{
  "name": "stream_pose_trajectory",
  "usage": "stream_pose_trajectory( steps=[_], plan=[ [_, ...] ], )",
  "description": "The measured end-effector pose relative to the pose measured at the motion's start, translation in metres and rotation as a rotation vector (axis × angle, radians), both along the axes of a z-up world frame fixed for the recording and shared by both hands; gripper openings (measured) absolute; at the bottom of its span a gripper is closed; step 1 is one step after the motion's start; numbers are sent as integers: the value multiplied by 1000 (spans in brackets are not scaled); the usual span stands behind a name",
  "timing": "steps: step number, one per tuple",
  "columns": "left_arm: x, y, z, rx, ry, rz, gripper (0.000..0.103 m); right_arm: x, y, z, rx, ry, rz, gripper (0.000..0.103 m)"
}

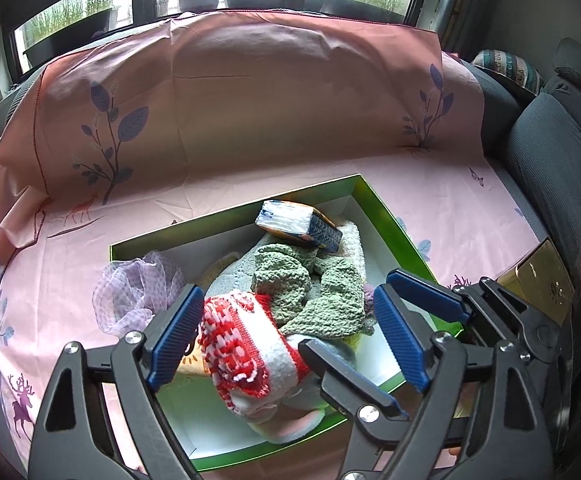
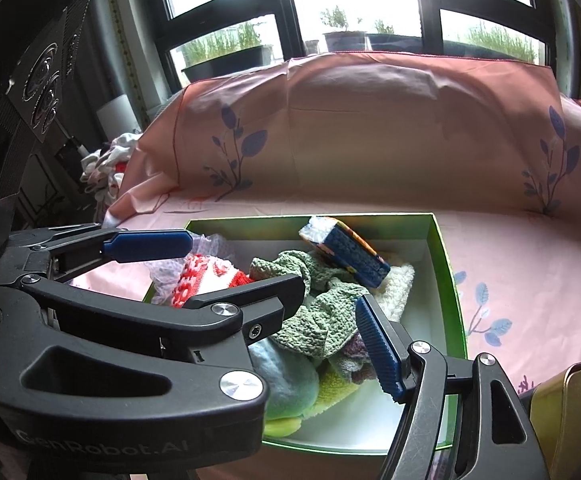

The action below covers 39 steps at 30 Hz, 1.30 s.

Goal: Organize soft objects

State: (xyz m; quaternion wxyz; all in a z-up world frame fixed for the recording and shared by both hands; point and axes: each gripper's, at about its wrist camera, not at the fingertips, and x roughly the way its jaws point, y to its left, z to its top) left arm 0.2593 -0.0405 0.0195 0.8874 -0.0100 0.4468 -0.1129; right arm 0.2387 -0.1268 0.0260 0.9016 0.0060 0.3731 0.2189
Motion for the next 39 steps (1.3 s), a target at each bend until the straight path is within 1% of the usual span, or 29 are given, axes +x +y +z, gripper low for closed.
stream_pose_trajectory(
  steps=[3,4,5,6,7,11,16,19,29,33,36,39],
  plan=[
    [-2,2,1,5,2,7,87,-1,0,1,-9,2,-5,72],
    [-3,3,1,8,2,10,88,-2,1,1,-13,2,-7,75],
    [-3,4,1,12,2,15,91,-2,1,2,-15,2,-9,77],
    [-4,5,2,14,1,18,102,-2,1,2,-17,2,-12,81],
    [-5,6,2,14,-5,22,102,-3,1,2,-17,3,-14,83],
    [-11,10,4,4,-2,33,102,-6,1,4,-26,3,-10,84],
    [-16,18,5,0,0,54,102,-11,1,9,-31,-7,-23,91],
    [-20,21,7,7,-2,66,102,-13,2,11,-38,-3,-28,94],
    [-36,35,15,9,13,98,102,-21,2,15,-81,24,-72,97],
    [-43,39,18,54,19,139,102,-25,1,16,-83,49,-86,97],
    [-49,44,21,39,30,154,102,-27,-1,17,-86,62,-93,97],
    [-54,44,23,64,39,175,102,-30,-2,20,-91,69,-99,97]
  ],
)
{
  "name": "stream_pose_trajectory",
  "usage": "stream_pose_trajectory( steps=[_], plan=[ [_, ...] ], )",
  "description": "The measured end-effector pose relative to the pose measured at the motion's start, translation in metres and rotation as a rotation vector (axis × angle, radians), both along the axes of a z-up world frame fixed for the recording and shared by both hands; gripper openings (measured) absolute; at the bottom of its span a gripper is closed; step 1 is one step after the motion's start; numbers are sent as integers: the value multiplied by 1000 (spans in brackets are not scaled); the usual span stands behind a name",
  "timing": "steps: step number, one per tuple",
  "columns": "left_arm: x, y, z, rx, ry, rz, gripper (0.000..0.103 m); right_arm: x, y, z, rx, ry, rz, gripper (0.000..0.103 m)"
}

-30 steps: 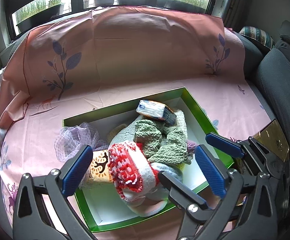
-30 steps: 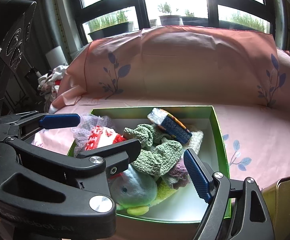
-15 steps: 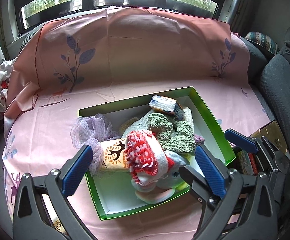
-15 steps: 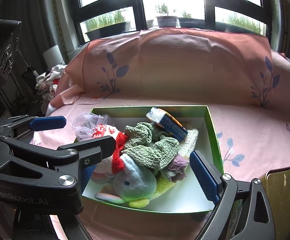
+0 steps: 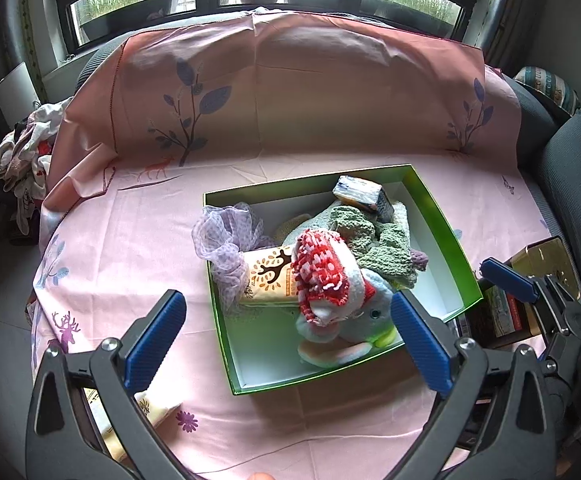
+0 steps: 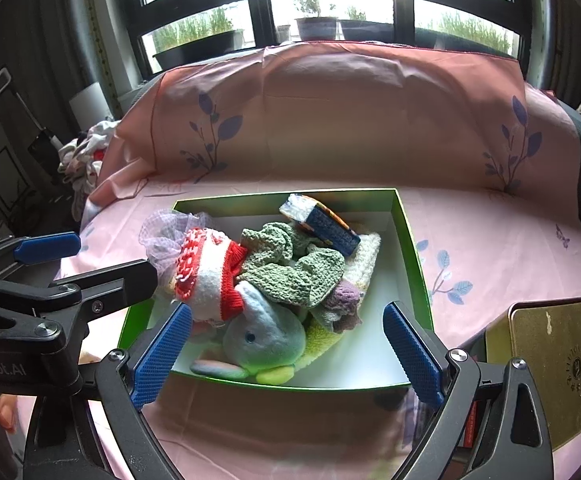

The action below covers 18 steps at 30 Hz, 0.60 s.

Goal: Organize soft objects

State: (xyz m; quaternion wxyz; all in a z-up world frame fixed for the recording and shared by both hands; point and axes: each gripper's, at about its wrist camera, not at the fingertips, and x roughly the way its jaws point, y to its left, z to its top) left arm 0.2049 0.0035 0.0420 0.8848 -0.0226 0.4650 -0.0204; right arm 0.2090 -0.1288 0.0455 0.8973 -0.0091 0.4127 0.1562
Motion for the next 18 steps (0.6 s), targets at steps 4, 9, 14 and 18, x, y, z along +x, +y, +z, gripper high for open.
stream_pose_trajectory(
  steps=[4,9,14,18],
  plan=[
    [-6,0,1,31,17,16,102,-3,0,2,-5,3,-1,97],
    [-10,6,0,-17,41,35,102,-8,-1,7,-18,4,-5,97],
    [-13,8,2,18,58,78,102,-13,-1,13,-37,11,-13,97],
    [-19,11,7,0,57,79,102,-19,-3,22,-56,7,-21,97]
  ],
)
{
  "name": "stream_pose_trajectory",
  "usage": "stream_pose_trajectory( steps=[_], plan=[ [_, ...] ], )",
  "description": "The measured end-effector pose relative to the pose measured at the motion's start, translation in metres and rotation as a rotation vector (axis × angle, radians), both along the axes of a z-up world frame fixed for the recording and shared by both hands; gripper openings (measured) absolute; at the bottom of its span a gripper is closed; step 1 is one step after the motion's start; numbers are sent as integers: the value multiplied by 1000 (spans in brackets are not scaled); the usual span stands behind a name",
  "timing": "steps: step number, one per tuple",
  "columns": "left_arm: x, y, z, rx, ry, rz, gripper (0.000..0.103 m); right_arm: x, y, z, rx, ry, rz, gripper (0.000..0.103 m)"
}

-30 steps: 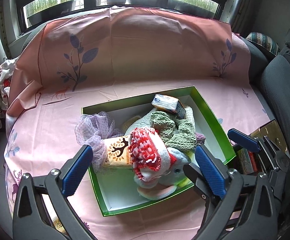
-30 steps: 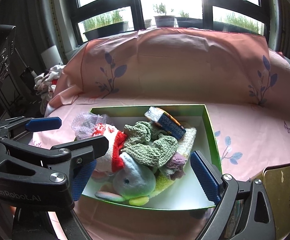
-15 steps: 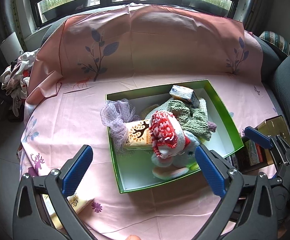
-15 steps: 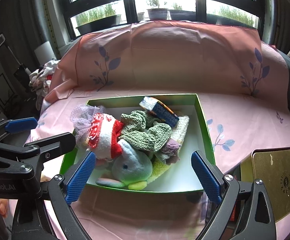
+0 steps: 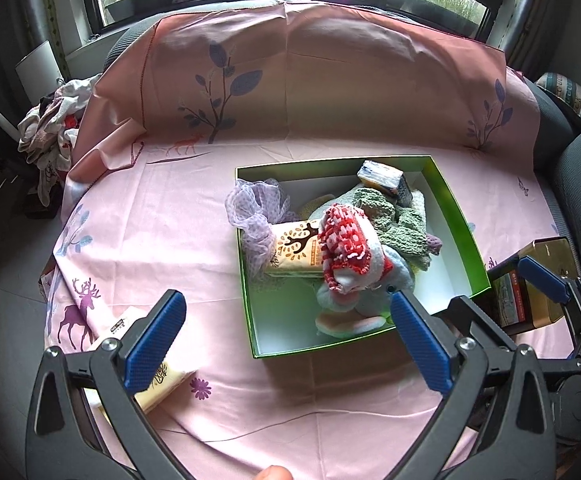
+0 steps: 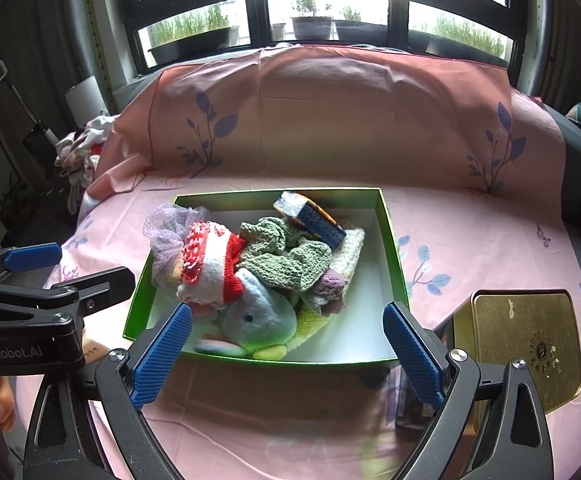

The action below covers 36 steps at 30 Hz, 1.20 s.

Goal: Organize soft objects

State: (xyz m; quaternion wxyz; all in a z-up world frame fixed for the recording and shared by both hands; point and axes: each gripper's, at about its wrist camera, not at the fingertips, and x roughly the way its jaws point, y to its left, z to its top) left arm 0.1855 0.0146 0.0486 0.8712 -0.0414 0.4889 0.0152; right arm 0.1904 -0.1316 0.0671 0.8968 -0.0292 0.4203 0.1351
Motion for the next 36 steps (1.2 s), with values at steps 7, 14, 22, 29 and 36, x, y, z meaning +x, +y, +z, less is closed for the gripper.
stream_pose_trajectory(
  steps=[7,14,22,29,36],
  plan=[
    [-5,3,5,-13,12,12,102,-5,-5,8,-9,6,-28,97],
    [-8,4,10,-4,19,22,102,-7,-7,13,-25,15,-35,97],
    [-8,3,2,34,37,27,102,-8,-11,16,-25,12,-52,97],
    [-7,-4,-3,46,48,7,102,-7,-12,15,-27,15,-54,97],
    [-4,-7,-7,55,57,2,102,-7,-12,15,-27,16,-54,97]
  ],
)
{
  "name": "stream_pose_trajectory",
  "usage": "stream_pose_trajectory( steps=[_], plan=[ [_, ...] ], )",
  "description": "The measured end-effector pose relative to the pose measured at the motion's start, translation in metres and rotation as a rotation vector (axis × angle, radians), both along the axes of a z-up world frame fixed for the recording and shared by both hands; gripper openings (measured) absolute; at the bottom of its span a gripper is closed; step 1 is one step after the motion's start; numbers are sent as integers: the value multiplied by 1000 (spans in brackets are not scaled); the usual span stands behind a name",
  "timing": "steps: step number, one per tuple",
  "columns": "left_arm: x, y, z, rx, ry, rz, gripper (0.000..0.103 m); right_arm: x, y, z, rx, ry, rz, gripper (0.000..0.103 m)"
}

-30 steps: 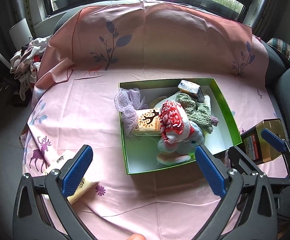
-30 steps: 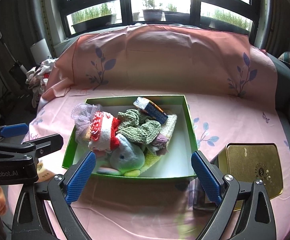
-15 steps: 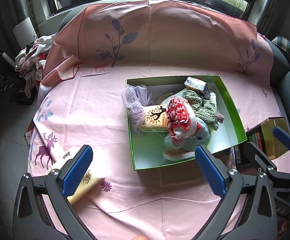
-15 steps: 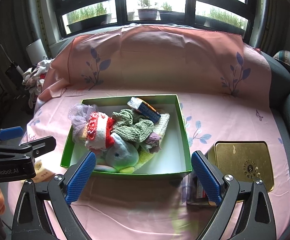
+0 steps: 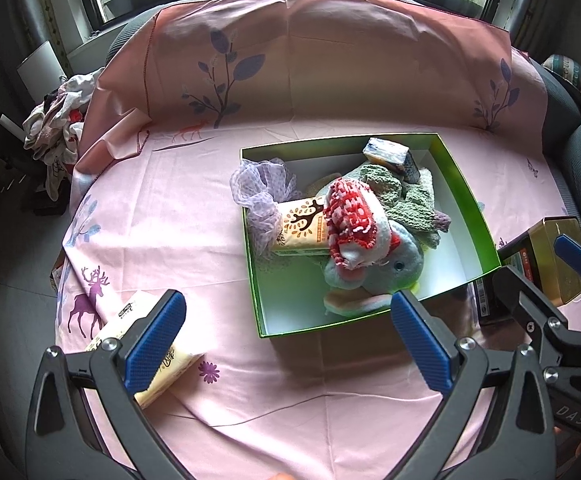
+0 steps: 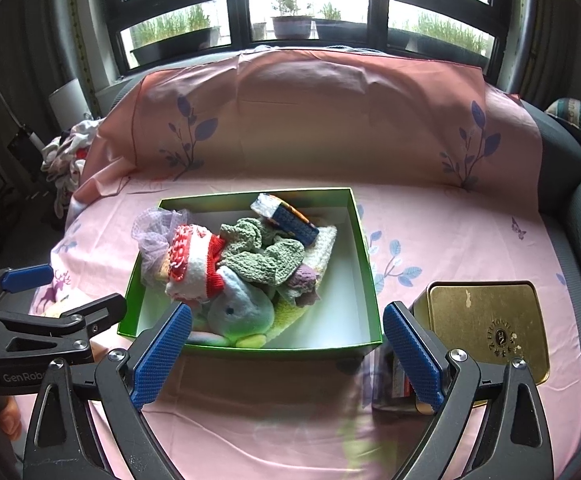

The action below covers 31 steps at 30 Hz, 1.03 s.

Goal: Organize soft objects

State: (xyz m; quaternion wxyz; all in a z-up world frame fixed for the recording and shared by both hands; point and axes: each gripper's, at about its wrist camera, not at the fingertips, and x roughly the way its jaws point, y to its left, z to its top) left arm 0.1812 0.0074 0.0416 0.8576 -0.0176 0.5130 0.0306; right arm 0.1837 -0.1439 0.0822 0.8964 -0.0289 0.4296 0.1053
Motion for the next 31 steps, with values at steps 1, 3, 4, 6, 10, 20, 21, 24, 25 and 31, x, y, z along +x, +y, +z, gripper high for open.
stream_pose_trajectory(
  steps=[1,3,4,6,10,20,21,24,25,31],
  plan=[
    [0,0,-1,-2,2,0,102,0,0,0,-1,0,-1,97],
    [1,0,-1,-2,4,-1,102,1,-1,-1,-4,0,-3,97],
    [1,0,-2,0,6,0,102,1,-1,-1,-4,1,-2,97],
    [2,0,-3,0,8,0,102,3,-1,-2,-5,2,-4,97],
    [3,0,-5,4,14,0,102,3,-1,-4,-6,4,-5,97],
    [6,1,-10,0,22,1,102,8,1,-10,-11,16,-8,97],
    [6,1,-11,-1,24,1,102,8,1,-11,-11,16,-8,97],
    [8,2,-13,1,28,2,102,9,2,-11,-14,17,-10,97],
    [9,2,-14,2,29,3,102,9,1,-12,-15,19,-11,97],
    [12,4,-15,-11,25,5,102,13,1,-15,-8,27,-14,97]
  ],
)
